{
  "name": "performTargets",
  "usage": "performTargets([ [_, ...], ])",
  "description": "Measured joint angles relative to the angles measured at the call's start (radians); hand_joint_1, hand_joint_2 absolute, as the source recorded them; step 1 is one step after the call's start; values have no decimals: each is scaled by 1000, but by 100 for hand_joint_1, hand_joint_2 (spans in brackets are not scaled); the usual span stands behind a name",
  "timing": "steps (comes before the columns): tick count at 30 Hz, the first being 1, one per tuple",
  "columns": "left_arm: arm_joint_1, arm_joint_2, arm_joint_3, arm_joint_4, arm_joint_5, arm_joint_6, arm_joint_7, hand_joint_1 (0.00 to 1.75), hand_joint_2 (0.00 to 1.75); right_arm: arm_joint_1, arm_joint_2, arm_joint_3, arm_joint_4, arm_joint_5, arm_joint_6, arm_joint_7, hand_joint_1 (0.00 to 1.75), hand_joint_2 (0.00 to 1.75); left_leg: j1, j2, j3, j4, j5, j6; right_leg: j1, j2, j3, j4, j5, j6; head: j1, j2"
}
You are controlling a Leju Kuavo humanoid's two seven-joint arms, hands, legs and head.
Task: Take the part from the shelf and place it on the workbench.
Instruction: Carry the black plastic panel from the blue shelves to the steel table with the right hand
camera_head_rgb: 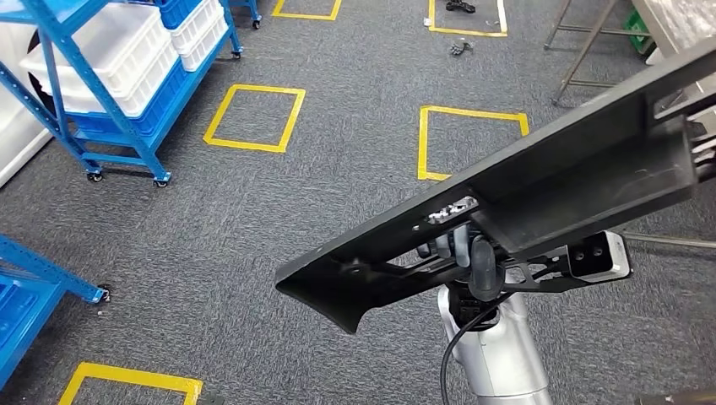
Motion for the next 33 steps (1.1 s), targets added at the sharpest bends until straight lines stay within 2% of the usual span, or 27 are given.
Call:
performTargets([
  [1,-1,0,0,0,0,1,0,0,175,0,0,-1,-1,2,0,-2,175,175,2,-4,-1,5,-6,-5,-2,10,1,-4,3,-5,0,0],
  [3,0,0,-1,0,1,2,-1,0,175,-3,1,-2,-2,8,0,-6,175,175,7,-41,-25,65,-48,-14,-8,26,3,-11,9,-18,-1,0],
  [4,2,0,-1,0,2,3,-2,0,175,-3,1,-3,-2,13,0,-8,175,175,10,-66,-52,126,-81,-17,-9,35,3,-11,10,-22,-2,0],
  [5,5,0,-1,0,3,3,-2,0,175,-3,1,-3,-2,16,0,-10,175,175,11,-80,-84,196,-114,-20,-9,44,3,-10,10,-24,-3,0],
  [6,7,0,-2,0,3,4,-3,0,175,-2,1,-4,-2,20,0,-11,175,175,13,-87,-113,257,-134,-22,-9,55,2,-9,10,-25,-3,0],
  [7,9,0,-2,0,3,4,-3,0,175,0,1,-4,-3,23,0,-12,175,175,14,-89,-130,289,-137,-24,-8,67,2,-7,10,-25,-3,0],
  [8,11,1,-3,0,4,4,-4,0,175,1,2,-4,-6,26,-2,-12,175,175,16,-90,-128,282,-119,-25,-9,79,2,-4,10,-24,-3,0],
  [9,11,2,-3,0,5,5,-5,0,175,3,2,-4,-11,30,-4,-12,175,175,18,-93,-108,235,-85,-26,-9,92,2,-1,8,-22,-3,0],
  [10,12,3,-3,0,5,5,-6,0,175,4,3,-4,-17,33,-6,-12,175,175,22,-105,-78,165,-47,-26,-11,103,1,3,6,-19,-3,0],
  [11,12,4,-3,0,6,4,-7,0,175,5,4,-5,-24,35,-8,-12,175,175,24,-125,-49,99,-21,-26,-10,114,-1,8,4,-15,-3,0],
  [12,12,5,-3,0,6,4,-7,0,175,5,7,-5,-30,37,-10,-12,175,175,26,-143,-28,52,-6,-25,-11,122,-5,12,4,-10,-3,0],
  [13,10,5,-4,0,5,4,-6,0,175,6,9,-5,-37,39,-13,-12,175,175,27,-158,-19,29,-3,-23,-11,131,-10,15,4,-4,-3,0],
  [14,8,5,-4,0,5,3,-5,0,175,8,10,-5,-44,41,-17,-12,175,175,24,-162,-17,24,-6,-19,-12,138,-15,15,7,3,-3,0],
  [16,3,4,-6,0,3,2,0,0,175,13,11,-8,-62,44,-22,-13,175,175,24,-145,-16,18,1,-7,-15,146,-20,15,9,15,-2,0],
  [17,2,4,-7,0,2,2,1,0,175,16,11,-10,-70,46,-22,-14,175,175,25,-135,-14,12,5,1,-15,132,-26,27,-1,19,0,0],
  [18,0,4,-7,0,2,3,2,0,175,17,11,-13,-77,48,-22,-15,175,175,25,-123,-13,6,8,9,-14,111,-42,60,-22,23,3,0],
  [20,-1,6,-7,0,2,4,2,0,175,22,10,-19,-87,49,-22,-18,175,175,22,-101,-12,1,11,18,-14,64,-97,178,-84,29,8,0],
  [21,-1,6,-7,0,2,4,2,0,175,26,10,-22,-89,50,-22,-20,175,175,20,-89,-13,1,11,19,-16,54,-127,241,-109,32,8,0],
  [22,-1,6,-8,0,2,4,2,0,175,30,10,-25,-90,51,-22,-22,175,175,18,-78,-13,1,10,20,-17,50,-145,279,-118,33,8,0],
  [23,-2,6,-8,0,2,4,2,0,175,34,10,-28,-91,51,-21,-24,175,175,17,-67,-13,2,10,20,-18,47,-147,284,-110,34,8,0],
  [24,-3,6,-8,0,2,4,2,0,175,36,10,-30,-91,52,-21,-25,175,175,17,-56,-12,2,9,19,-18,43,-128,248,-85,33,8,0],
  [26,-6,6,-8,0,2,4,2,0,175,37,10,-33,-95,54,-19,-27,175,175,14,-38,-8,3,5,15,-13,12,-52,108,-26,27,8,0],
  [27,-7,6,-8,0,2,5,2,0,175,36,10,-34,-97,55,-19,-29,175,175,12,-31,-7,4,2,11,-9,-3,-21,49,-8,22,8,0],
  [28,-8,6,-8,0,2,5,2,0,175,36,10,-34,-99,56,-19,-30,175,175,9,-23,-5,5,0,7,-4,-14,-4,14,-2,17,7,0],
  [29,-8,6,-8,0,2,6,2,0,175,36,10,-36,-100,58,-19,-32,175,175,7,-16,-4,5,-2,2,0,-15,-1,3,-4,12,7,0],
  [31,-10,6,-9,0,1,7,4,0,175,37,10,-41,-101,60,-19,-35,175,175,8,-6,-2,6,-7,-8,0,5,-2,-1,0,1,6,0],
  [33,-12,6,-9,0,0,8,5,0,175,36,10,-45,-103,62,-19,-36,175,175,12,-34,-15,45,-36,-17,-6,22,1,-8,6,-12,5,0],
])
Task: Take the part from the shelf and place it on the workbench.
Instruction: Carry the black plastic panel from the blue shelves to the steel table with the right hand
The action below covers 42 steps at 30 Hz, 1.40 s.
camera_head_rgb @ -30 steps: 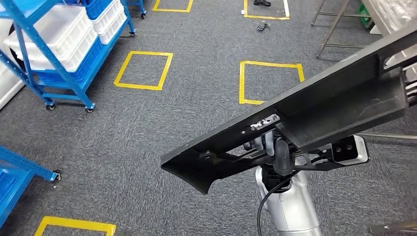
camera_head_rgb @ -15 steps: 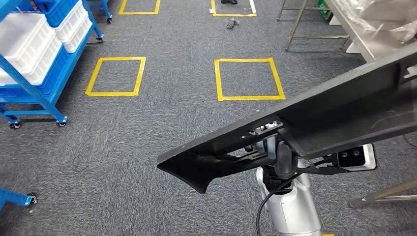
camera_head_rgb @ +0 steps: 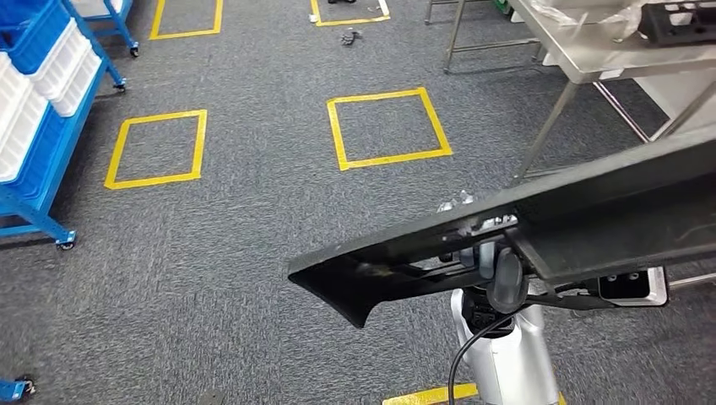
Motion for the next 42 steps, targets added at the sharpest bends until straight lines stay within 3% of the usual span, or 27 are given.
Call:
performTargets([
  [2,1,0,0,0,-1,1,2,0,175,1,1,-2,-1,2,0,0,175,175,3,-41,-51,116,-63,-6,-3,17,1,-3,2,-9,-3,0],
  [3,3,0,-1,0,-1,1,3,0,175,2,1,-2,-1,4,0,-1,175,175,4,-50,-83,185,-91,-8,-2,27,1,-2,2,-11,-4,0],
  [4,4,0,-2,0,-1,1,4,0,175,3,1,-3,-1,6,0,-2,175,175,5,-54,-108,237,-106,-10,-2,38,0,0,2,-11,-4,0],
  [5,4,0,-2,0,-1,2,6,0,175,4,1,-3,-1,8,0,-4,175,175,5,-55,-118,252,-99,-11,-2,50,0,2,2,-11,-4,0],
  [6,5,0,-3,0,-1,3,8,0,175,5,1,-4,-1,9,0,-7,175,175,6,-56,-108,226,-73,-11,-3,63,0,5,1,-10,-4,0],
  [7,5,1,-4,0,-1,4,9,0,175,6,1,-5,-1,10,0,-9,175,175,8,-62,-82,166,-34,-11,-4,75,0,8,0,-8,-4,0],
  [9,4,1,-4,0,-1,7,12,0,175,7,1,-6,-1,11,0,-14,175,175,12,-95,-25,35,19,-7,-4,97,-4,17,-3,0,-4,0],
  [11,3,1,-5,0,-1,9,14,0,175,9,1,-9,-1,12,1,-19,175,175,13,-118,-2,-18,28,-1,-5,113,-13,21,-2,11,-5,0],
  [13,0,-1,-6,0,-1,9,15,0,175,12,0,-14,-1,12,1,-22,175,175,11,-105,-1,-25,33,11,-7,125,-18,18,3,24,-6,0],
  [14,0,-2,-6,0,-1,9,14,0,175,13,-1,-17,-1,12,1,-23,175,175,11,-95,1,-29,36,18,-6,115,-21,24,-2,29,-5,0],
  [16,0,-3,-6,0,0,10,14,0,175,14,-1,-21,-1,14,1,-24,175,175,14,-76,4,-40,43,33,-4,74,-48,80,-39,36,-1,0],
  [18,3,-2,-6,0,0,10,15,0,175,15,-2,-23,-1,16,1,-24,175,175,10,-56,3,-42,44,39,-5,36,-109,208,-101,41,3,0],
  [20,5,-2,-6,0,2,10,17,0,175,18,-4,-24,2,17,2,-24,175,175,8,-34,3,-42,43,40,-8,26,-152,294,-122,44,3,0],
  [21,6,-2,-6,0,3,10,17,0,175,18,-4,-24,3,17,2,-24,175,175,7,-24,4,-42,41,39,-9,23,-145,281,-104,44,3,0],
  [22,6,-2,-6,0,3,10,17,0,175,17,-4,-24,4,17,3,-24,175,175,7,-15,6,-42,40,38,-9,16,-118,229,-72,42,3,0],
  [24,6,-2,-6,0,4,11,17,0,175,13,-4,-24,4,18,6,-24,175,175,3,0,12,-40,34,32,-2,-22,-43,86,-15,34,3,0],
  [26,8,-2,-6,0,4,12,17,0,175,9,-4,-24,4,18,7,-24,175,175,-2,15,16,-40,29,24,7,-45,-7,11,-1,24,2,0],
  [28,8,-3,-6,0,5,13,18,0,175,7,-4,-24,4,16,6,-23,175,175,-4,32,20,-42,26,14,9,-29,-8,5,-1,15,2,0],
  [29,8,-3,-6,0,5,14,18,0,175,7,-4,-24,4,14,5,-23,175,175,-2,26,21,-38,20,8,6,-19,-6,1,1,10,2,0],
  [31,8,-2,-6,0,5,16,19,0,175,4,-3,-24,4,11,2,-21,175,175,1,-13,1,15,-17,-1,-1,-1,-2,-6,6,-2,0,0],
  [33,13,-2,-6,0,5,16,21,0,175,4,-1,-25,6,10,2,-21,175,175,4,-50,-58,142,-82,-5,-3,18,-2,-6,7,-9,-3,0],
  [35,18,-3,-6,0,5,16,24,0,175,7,-1,-25,9,9,3,-21,175,175,5,-55,-110,243,-110,-8,-2,42,-3,-3,6,-10,-4,0],
  [36,20,-3,-6,0,5,16,26,0,175,8,-1,-25,10,9,4,-21,175,175,6,-55,-112,242,-95,-8,-3,55,-3,0,6,-10,-4,0],
  [37,21,-3,-6,0,4,16,28,0,175,10,-1,-25,11,9,5,-21,175,175,7,-59,-96,201,-62,-8,-4,68,-3,3,5,-8,-4,0],
  [39,22,-2,-7,0,2,17,32,0,175,12,-1,-25,12,8,9,-21,175,175,11,-87,-38,66,6,-7,-5,92,-6,13,0,-1,-4,0],
  [40,22,-2,-7,0,0,17,34,0,175,13,-1,-25,12,8,11,-21,175,175,13,-103,-16,16,23,-4,-5,101,-9,18,-1,4,-4,0],
  [42,20,-2,-9,0,-3,19,37,0,175,17,-1,-25,12,8,13,-21,175,175,11,-118,-3,-16,25,3,-5,117,-17,21,1,16,-5,0],
])
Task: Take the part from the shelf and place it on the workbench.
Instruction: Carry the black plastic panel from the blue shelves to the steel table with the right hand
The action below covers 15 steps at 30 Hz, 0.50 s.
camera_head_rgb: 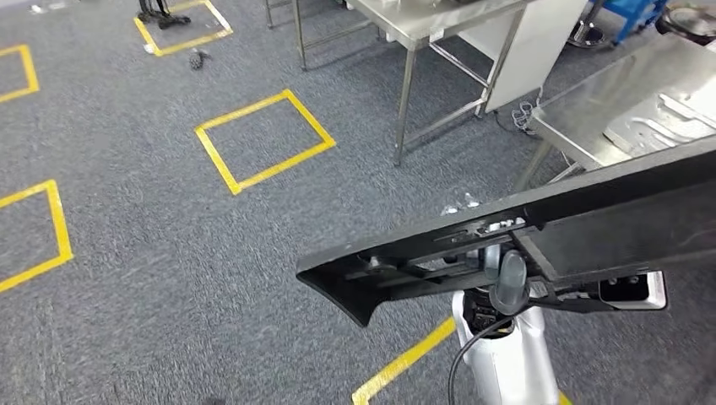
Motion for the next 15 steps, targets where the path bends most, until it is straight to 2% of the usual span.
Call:
performTargets([
  [1,-1,-1,-1,0,-2,0,1,0,175,2,0,-1,0,0,0,0,175,175,0,8,0,-2,3,7,-1,8,-3,-2,3,6,0,0],
  [2,-3,-2,-3,0,-3,0,2,0,175,4,0,-2,0,1,1,0,175,175,0,17,1,-6,7,14,-3,5,-4,0,2,12,-1,0],
  [3,-4,-3,-5,0,-5,1,3,0,175,4,-1,-3,0,2,1,0,175,175,0,26,3,-10,10,21,-3,-11,-9,9,-5,17,2,0],
  [4,-4,-4,-6,0,-6,1,4,0,175,4,-1,-3,0,2,1,0,175,175,1,36,4,-15,14,28,-2,-34,-22,39,-25,22,4,0],
  [6,-3,-4,-7,0,-8,1,6,0,175,3,-1,-4,0,3,1,0,175,175,-1,56,3,-18,15,36,-2,-80,-75,152,-86,30,10,0],
  [7,-2,-4,-8,0,-8,0,7,0,175,4,-2,-4,1,3,1,0,175,175,-2,67,3,-18,14,38,-4,-88,-107,217,-113,33,10,0],
  [8,-1,-4,-9,0,-9,0,8,0,175,4,-3,-4,1,4,1,0,175,175,-3,77,2,-18,14,38,-5,-91,-127,260,-124,35,10,0],
  [9,-2,-4,-10,0,-9,-1,9,0,175,4,-3,-4,1,5,1,0,175,175,-3,88,3,-18,13,38,-6,-93,-132,270,-118,36,10,0],
  [10,-3,-4,-12,0,-10,-3,9,0,175,3,-4,-4,1,6,1,0,175,175,-4,98,4,-18,11,37,-6,-98,-116,239,-94,34,10,0],
  [11,-4,-4,-13,0,-10,-5,9,0,175,2,-4,-4,1,7,1,1,175,175,-5,107,7,-18,9,36,-4,-109,-81,174,-59,31,10,0],
  [13,-6,-4,-16,0,-12,-8,10,0,175,-5,-4,-4,0,9,1,1,175,175,-8,123,13,-17,4,30,5,-151,-11,41,-13,19,10,0],
  [14,-7,-4,-16,0,-14,-9,11,0,175,-8,-4,-4,0,10,2,1,175,175,-10,131,15,-17,2,26,11,-164,8,4,-5,13,9,0],
  [15,-7,-4,-17,0,-14,-9,11,0,175,-10,-4,-4,0,10,3,1,175,175,-12,138,17,-18,1,21,15,-168,12,-9,-8,8,9,0],
])
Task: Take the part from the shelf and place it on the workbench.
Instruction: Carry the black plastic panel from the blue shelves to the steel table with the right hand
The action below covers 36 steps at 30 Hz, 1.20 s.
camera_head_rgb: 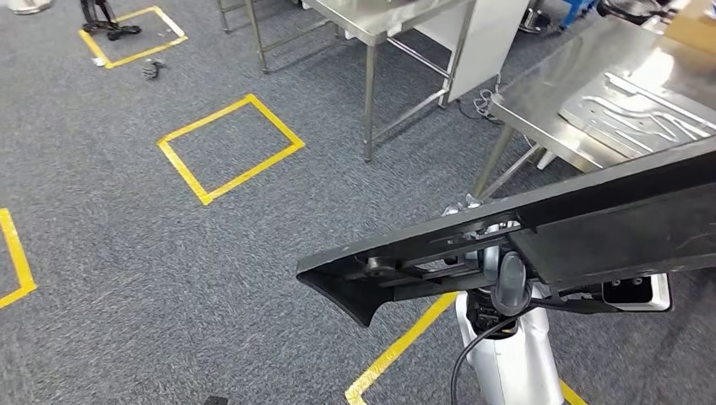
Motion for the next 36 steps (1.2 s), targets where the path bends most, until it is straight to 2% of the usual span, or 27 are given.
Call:
performTargets([
  [2,-1,-1,-2,0,-1,0,3,0,175,-2,0,0,0,0,2,0,175,175,-1,18,5,-4,-3,-11,0,22,-1,-6,4,-9,0,0],
  [3,-2,-1,-3,0,-1,0,5,0,175,-3,-1,-1,0,0,3,0,175,175,0,13,6,1,-10,-16,-4,33,2,-11,7,-14,0,0],
  [4,-4,-1,-4,0,-1,1,8,0,175,-6,-1,-1,0,0,3,0,175,175,1,-3,0,21,-25,-21,-7,42,6,-17,10,-20,-1,0],
  [5,-4,-1,-6,0,-1,2,10,0,175,-8,-1,-1,0,0,4,1,175,175,3,-27,-19,64,-51,-25,-11,52,9,-21,12,-26,-3,0],
  [7,-2,-1,-6,0,-1,2,14,0,175,-10,-1,-2,3,0,4,1,175,175,6,-66,-83,198,-111,-31,-12,71,9,-22,13,-33,-8,0],
  [8,0,-1,-7,0,-1,2,16,0,175,-10,-1,-2,5,0,4,1,175,175,6,-72,-114,255,-128,-33,-12,83,8,-21,13,-33,-9,0],
  [9,1,-1,-7,0,-1,2,17,0,175,-9,-1,-2,6,0,4,1,175,175,6,-74,-130,281,-126,-34,-11,96,8,-19,13,-33,-9,0],
  [10,3,-1,-7,0,-1,2,19,0,175,-9,-1,-2,8,0,4,1,175,175,7,-75,-127,267,-104,-34,-11,110,8,-16,12,-33,-9,0],
  [11,3,-1,-7,0,-1,3,21,0,175,-9,-1,-2,9,0,4,1,175,175,7,-80,-106,215,-66,-32,-12,123,7,-12,11,-31,-9,0],
  [13,3,0,-7,0,-1,7,25,0,175,-10,-1,-2,9,0,4,2,175,175,10,-111,-47,78,-4,-27,-12,146,4,-2,7,-25,-9,0],
  [15,3,2,-9,0,-2,12,30,0,175,-10,-1,-2,9,0,4,2,175,175,10,-135,-20,15,10,-19,-13,162,-3,4,6,-14,-9,0],
  [17,1,1,-12,1,-4,17,34,0,175,-10,-1,-2,9,0,4,2,175,175,8,-125,-19,11,12,-9,-15,176,-8,2,10,-2,-9,0],
  [18,0,1,-14,1,-4,19,36,0,175,-10,-1,-2,8,1,4,2,175,175,9,-116,-17,6,16,-2,-15,169,-10,6,7,4,-9,0],
  [20,0,0,-15,1,-4,21,38,0,175,-11,-2,-2,8,1,4,2,175,175,12,-97,-14,-4,22,12,-14,128,-36,60,-28,13,-4,0],
  [21,1,0,-16,1,-4,22,39,0,175,-11,-2,-2,8,2,4,3,175,175,12,-87,-13,-6,23,15,-14,102,-62,116,-59,17,-2,0],
  [22,3,0,-16,1,-2,24,39,0,175,-12,-2,-2,9,3,3,4,175,175,12,-78,-14,-6,23,17,-16,88,-94,180,-89,21,1,0],
  [23,5,0,-16,1,0,26,40,0,175,-12,-3,-2,9,4,3,4,175,175,11,-67,-15,-5,22,17,-19,80,-122,237,-110,24,1,0],
  [24,6,0,-16,1,2,32,39,0,175,-11,-3,-2,10,4,2,5,175,175,11,-57,-15,-5,21,17,-21,77,-138,267,-113,26,1,0],
  [25,7,-1,-16,1,4,39,38,0,175,-11,-3,-2,10,4,1,5,175,175,11,-46,-14,-5,19,16,-23,73,-137,262,-99,27,1,0],
  [26,7,-2,-16,1,7,51,35,0,175,-11,-4,-2,10,5,0,6,175,175,12,-37,-12,-4,17,14,-24,67,-113,216,-68,27,1,0],
  [28,6,-5,-16,1,13,73,26,0,175,-12,-4,-2,7,5,-2,7,175,175,9,-20,-6,-2,10,7,-20,33,-41,76,-9,22,1,0],
  [29,5,-6,-16,1,15,82,22,0,175,-13,-4,-2,6,5,-2,8,175,175,7,-13,-3,-2,7,2,-16,19,-16,25,6,17,1,0],
  [30,5,-6,-16,1,17,87,19,0,175,-13,-4,-2,6,5,-2,9,175,175,5,-6,0,-2,5,-3,-12,12,-4,1,8,12,0,0],
  [32,4,-8,-16,1,19,91,15,0,175,-13,-4,-2,5,5,-2,10,175,175,3,10,6,-5,2,-14,-8,28,-6,-4,7,1,0,0],
  [33,3,-9,-16,0,20,90,12,0,175,-12,-4,-2,3,6,-2,10,175,175,5,10,7,-3,-3,-20,-10,38,-4,-8,9,-4,0,0],
  [35,2,-10,-16,0,22,84,6,0,175,-12,-4,-3,-1,6,-2,9,175,175,9,-20,-9,42,-36,-29,-17,57,0,-15,14,-17,-2,0],
  [36,2,-10,-15,0,25,77,4,0,175,-11,-3,-3,-2,7,-2,8,175,175,11,-43,-34,96,-67,-31,-19,66,2,-17,15,-22,-4,0],
])
